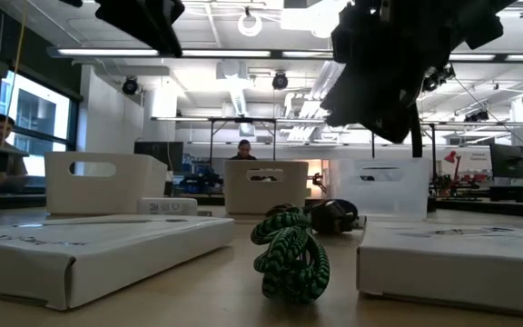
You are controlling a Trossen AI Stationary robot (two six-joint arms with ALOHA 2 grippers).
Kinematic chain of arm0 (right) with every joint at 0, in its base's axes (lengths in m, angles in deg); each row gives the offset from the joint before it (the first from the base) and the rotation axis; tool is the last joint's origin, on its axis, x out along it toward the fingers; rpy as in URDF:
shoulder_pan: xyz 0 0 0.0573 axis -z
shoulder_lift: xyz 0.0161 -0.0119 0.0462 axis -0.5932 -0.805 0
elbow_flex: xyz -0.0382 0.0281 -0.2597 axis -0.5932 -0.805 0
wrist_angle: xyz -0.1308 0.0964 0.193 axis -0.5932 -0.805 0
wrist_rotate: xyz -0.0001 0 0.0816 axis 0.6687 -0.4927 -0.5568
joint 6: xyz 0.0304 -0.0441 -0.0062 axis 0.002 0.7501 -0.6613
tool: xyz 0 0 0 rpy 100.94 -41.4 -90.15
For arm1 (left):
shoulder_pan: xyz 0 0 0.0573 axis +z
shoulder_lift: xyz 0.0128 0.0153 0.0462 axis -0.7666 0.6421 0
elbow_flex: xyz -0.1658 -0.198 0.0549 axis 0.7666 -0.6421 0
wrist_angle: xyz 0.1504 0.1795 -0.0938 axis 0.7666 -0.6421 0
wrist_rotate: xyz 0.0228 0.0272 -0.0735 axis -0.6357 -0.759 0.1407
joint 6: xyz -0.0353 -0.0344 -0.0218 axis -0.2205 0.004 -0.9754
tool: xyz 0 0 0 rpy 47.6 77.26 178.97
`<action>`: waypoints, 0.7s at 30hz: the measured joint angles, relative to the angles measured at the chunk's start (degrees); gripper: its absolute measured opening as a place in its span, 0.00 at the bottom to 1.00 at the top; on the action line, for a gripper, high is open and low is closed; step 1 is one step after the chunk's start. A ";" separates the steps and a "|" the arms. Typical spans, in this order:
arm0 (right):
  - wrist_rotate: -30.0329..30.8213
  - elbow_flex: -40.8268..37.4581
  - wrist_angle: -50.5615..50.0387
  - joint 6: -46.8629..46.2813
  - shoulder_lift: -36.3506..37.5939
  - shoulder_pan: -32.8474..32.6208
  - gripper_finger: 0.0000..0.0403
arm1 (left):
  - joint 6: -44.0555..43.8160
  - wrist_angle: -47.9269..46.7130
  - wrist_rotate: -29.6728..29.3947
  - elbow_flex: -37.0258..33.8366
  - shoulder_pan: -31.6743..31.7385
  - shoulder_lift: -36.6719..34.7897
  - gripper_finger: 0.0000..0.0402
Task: Pick and place items into bin
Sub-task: Put the black USB cable into the white bin
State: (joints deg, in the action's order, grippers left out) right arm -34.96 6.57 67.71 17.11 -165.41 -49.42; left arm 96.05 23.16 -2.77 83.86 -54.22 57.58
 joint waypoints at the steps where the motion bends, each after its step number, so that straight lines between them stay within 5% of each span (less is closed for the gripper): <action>1: -0.01 0.00 0.42 0.26 0.22 0.02 0.26 | 1.30 1.92 1.59 0.02 -0.02 0.33 0.33; 10: 2.46 0.00 -1.53 9.21 11.31 -2.49 0.24 | 19.98 16.42 8.74 0.08 -0.86 10.65 0.33; 21: 18.05 0.00 -14.74 13.39 32.96 -12.45 0.19 | 26.80 22.84 8.92 3.73 -0.71 27.64 0.33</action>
State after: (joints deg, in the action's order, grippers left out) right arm -16.91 6.57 52.96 30.51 -132.45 -61.87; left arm 122.85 46.01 6.14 87.58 -54.93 85.22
